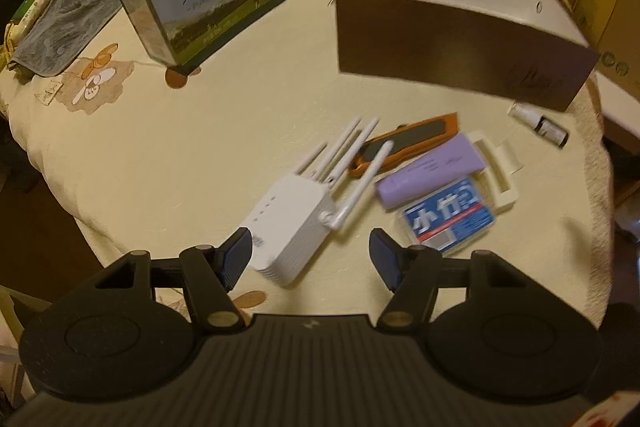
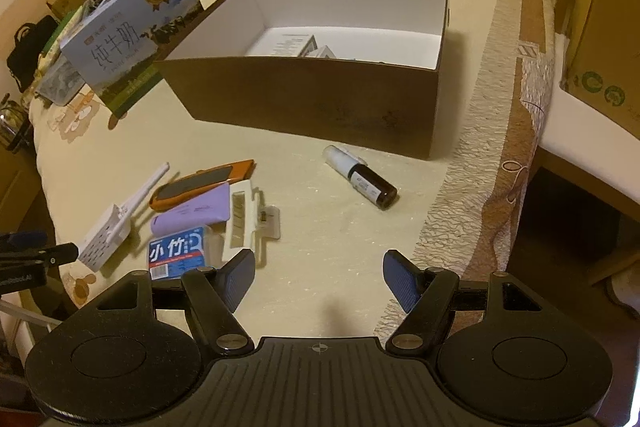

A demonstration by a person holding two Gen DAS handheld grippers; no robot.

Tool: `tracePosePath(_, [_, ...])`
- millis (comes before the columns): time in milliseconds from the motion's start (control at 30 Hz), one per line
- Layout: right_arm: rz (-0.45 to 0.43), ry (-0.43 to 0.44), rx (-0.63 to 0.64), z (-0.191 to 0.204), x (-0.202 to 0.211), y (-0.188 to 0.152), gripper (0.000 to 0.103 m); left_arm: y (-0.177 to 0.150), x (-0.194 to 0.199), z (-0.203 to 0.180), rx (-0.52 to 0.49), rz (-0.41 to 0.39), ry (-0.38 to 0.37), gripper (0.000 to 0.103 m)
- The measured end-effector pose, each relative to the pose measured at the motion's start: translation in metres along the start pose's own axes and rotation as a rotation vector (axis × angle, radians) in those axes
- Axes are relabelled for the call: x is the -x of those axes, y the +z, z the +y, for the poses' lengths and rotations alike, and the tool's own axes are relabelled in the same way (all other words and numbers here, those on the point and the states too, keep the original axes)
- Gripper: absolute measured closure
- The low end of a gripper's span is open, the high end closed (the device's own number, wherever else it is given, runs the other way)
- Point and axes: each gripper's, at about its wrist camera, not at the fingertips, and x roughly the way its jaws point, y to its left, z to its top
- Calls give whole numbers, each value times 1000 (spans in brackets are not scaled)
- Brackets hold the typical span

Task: Organize rigid objects
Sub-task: 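Move the left gripper to the white WiFi router while the right gripper approaches the brown spray bottle, then grasp the router with the left gripper while the right gripper grasps the spray bottle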

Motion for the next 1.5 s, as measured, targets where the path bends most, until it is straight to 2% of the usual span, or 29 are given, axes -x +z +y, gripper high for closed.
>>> tracePosePath(400, [58,-14,20,7,-30,-7,35,-1,-50,37,-106,76,-56,42])
tracePosePath(633, [77,-27,27,15,-48,-2,35,6,-77,44,-158,103,-165,41])
tracePosePath(733, [82,-35,28,16,-52,0,35,10,-88,46,-178,115,-195,37])
tracePosePath(867, [92,-43,29,17,-57,-1,35,14,-94,44,-182,114,-222,38])
tracePosePath(1033, [112,-48,28,16,-62,-5,35,5,-87,36,-108,90,-178,42])
tracePosePath(1233, [126,-47,22,15,-64,-11,35,-10,-69,6,63,102,-41,51])
tracePosePath(1367, [128,-44,22,13,-63,-13,35,-14,-67,-6,172,146,-44,50])
tracePosePath(1500, [118,-46,20,8,-62,-11,35,-8,-71,-6,179,166,-27,50])
